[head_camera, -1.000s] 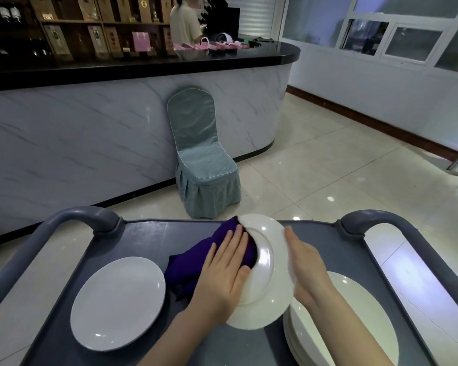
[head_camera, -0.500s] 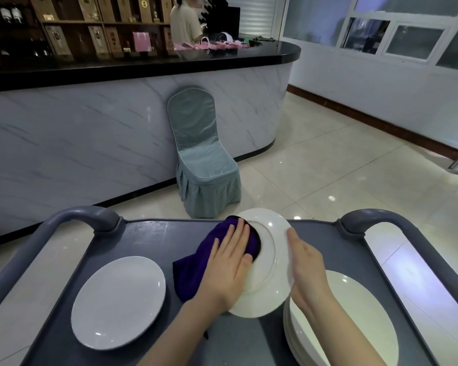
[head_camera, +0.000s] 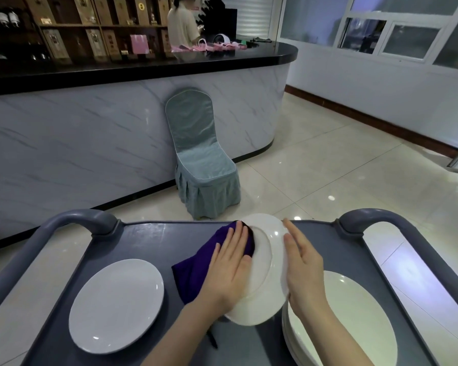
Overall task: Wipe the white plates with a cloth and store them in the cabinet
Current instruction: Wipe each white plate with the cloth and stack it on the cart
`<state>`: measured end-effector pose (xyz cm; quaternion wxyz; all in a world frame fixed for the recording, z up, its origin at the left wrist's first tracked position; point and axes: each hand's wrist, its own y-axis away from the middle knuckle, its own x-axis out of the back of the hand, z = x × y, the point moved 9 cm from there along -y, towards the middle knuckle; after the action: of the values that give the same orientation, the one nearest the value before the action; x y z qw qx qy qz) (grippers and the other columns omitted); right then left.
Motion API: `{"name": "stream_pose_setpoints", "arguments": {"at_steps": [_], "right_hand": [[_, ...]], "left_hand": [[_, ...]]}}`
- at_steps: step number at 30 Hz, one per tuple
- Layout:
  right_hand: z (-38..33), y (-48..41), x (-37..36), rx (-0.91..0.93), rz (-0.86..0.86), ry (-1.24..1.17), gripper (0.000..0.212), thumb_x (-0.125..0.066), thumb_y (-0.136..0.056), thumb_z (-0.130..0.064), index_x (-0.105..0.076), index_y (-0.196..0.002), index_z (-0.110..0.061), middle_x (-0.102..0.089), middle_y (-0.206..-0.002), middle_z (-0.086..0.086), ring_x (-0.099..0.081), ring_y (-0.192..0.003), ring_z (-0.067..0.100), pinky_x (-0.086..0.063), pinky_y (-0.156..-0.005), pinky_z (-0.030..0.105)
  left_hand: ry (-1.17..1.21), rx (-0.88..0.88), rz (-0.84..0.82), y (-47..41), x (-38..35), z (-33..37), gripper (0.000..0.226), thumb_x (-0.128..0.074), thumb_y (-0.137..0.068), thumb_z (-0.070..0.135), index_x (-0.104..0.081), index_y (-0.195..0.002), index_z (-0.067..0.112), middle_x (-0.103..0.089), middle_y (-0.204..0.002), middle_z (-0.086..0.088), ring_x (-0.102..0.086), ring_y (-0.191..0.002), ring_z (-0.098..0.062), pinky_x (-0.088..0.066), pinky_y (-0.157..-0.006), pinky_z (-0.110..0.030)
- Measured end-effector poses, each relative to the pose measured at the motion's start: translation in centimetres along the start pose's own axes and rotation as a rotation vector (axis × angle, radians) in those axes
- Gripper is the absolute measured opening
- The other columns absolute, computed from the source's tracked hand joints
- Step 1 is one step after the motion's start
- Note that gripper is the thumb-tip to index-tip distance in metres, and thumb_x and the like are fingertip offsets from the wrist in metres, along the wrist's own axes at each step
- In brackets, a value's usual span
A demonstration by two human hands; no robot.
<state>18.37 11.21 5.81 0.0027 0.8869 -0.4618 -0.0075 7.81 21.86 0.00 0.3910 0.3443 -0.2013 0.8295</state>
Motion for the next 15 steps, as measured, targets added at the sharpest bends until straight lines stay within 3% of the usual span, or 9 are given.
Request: {"name": "stream_pose_setpoints", "arguments": {"at_steps": [4, 8, 12, 15], "right_hand": [[-1.4, -1.5, 1.2, 0.041, 0.065, 0.007, 0.033, -0.049, -0.103, -0.02, -0.062, -0.131, -0.032, -0.06, -0.119, -0.032, -0.053, -0.117, -0.011, -0.04, -0.104, 0.022], [-1.4, -1.5, 1.2, 0.055, 0.077, 0.055, 0.034, -0.047, -0.104, -0.02, -0.06, -0.133, -0.031, -0.057, -0.119, -0.035, -0.053, -0.112, -0.015, -0.037, -0.1, 0.015], [-0.1, 0.0, 0.0, 0.042, 0.002, 0.067, 0.032, -0.049, -0.103, -0.018, -0.062, -0.122, -0.04, -0.06, -0.118, -0.032, -0.056, -0.12, -0.002, -0.041, -0.106, 0.026], [-0.6, 0.0, -0.3, 0.086, -0.01, 0.148, 0.033, -0.05, -0.103, -0.018, -0.06, -0.126, -0.038, -0.057, -0.117, -0.035, -0.056, -0.119, -0.002, -0.039, -0.1, 0.014]], "left_hand": [[0.113, -0.103, -0.014, 3.5, -0.9, 1.6, 0.055, -0.019, -0.1, 0.033, 0.01, -0.146, 0.042, 0.019, -0.154, 0.034, 0.017, -0.144, 0.006, 0.012, -0.119, -0.026], [0.149, -0.225, -0.055, 5.5, -2.1, 5.0, 0.055, -0.024, -0.105, 0.03, 0.007, -0.148, 0.043, 0.011, -0.158, 0.031, 0.013, -0.146, 0.004, 0.01, -0.118, -0.022], [0.137, -0.125, -0.062, 2.5, -0.7, 4.2, 0.056, -0.023, -0.107, 0.025, 0.015, -0.145, 0.041, 0.022, -0.153, 0.031, 0.022, -0.14, 0.011, 0.013, -0.119, -0.027], [0.134, 0.009, -0.052, 1.1, -0.5, 1.6, 0.058, -0.022, -0.106, 0.029, 0.018, -0.146, 0.041, 0.026, -0.151, 0.032, 0.022, -0.139, 0.014, 0.01, -0.121, -0.032]]}}
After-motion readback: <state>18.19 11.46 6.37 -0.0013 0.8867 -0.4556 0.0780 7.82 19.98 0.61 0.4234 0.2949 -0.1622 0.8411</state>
